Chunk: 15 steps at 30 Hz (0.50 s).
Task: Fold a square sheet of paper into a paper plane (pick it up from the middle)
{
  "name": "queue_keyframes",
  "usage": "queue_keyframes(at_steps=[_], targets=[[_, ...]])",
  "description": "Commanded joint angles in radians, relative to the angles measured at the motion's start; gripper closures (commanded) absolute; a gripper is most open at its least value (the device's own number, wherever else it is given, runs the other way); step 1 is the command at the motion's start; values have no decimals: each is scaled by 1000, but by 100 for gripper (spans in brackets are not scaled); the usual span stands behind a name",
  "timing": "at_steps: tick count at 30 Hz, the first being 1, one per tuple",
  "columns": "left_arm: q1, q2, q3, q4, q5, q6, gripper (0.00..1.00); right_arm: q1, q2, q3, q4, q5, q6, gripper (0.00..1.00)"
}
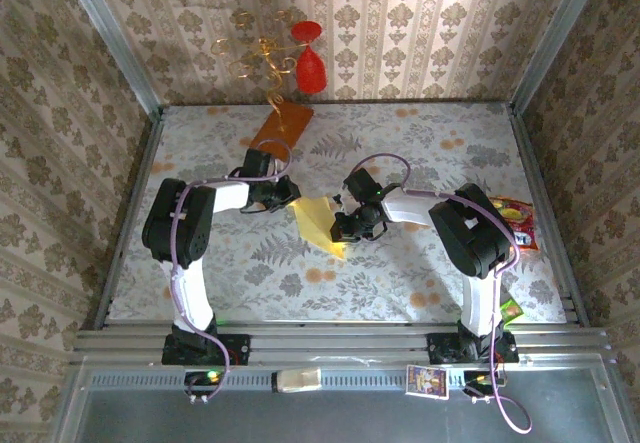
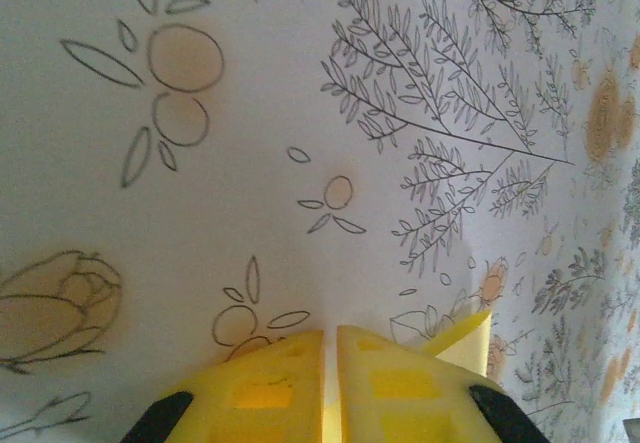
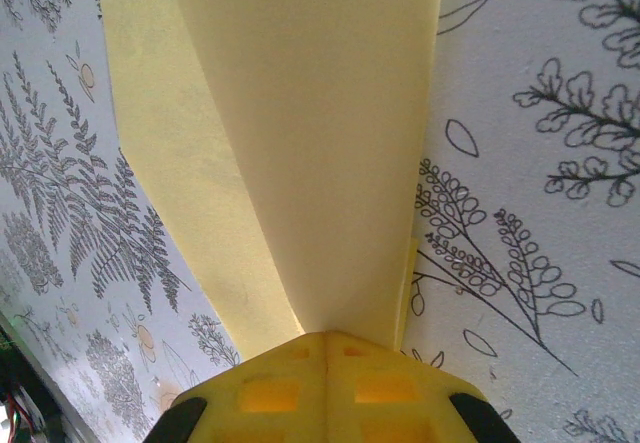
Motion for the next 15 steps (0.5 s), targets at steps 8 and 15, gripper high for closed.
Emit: queue_keyframes(at_steps=[8, 15], targets=[[-32, -135, 33, -56, -26, 14, 87, 1, 99, -50, -145, 137, 3, 93], [-153, -74, 26, -46, -11, -10, 87, 0, 99, -42, -146, 128, 6, 92]])
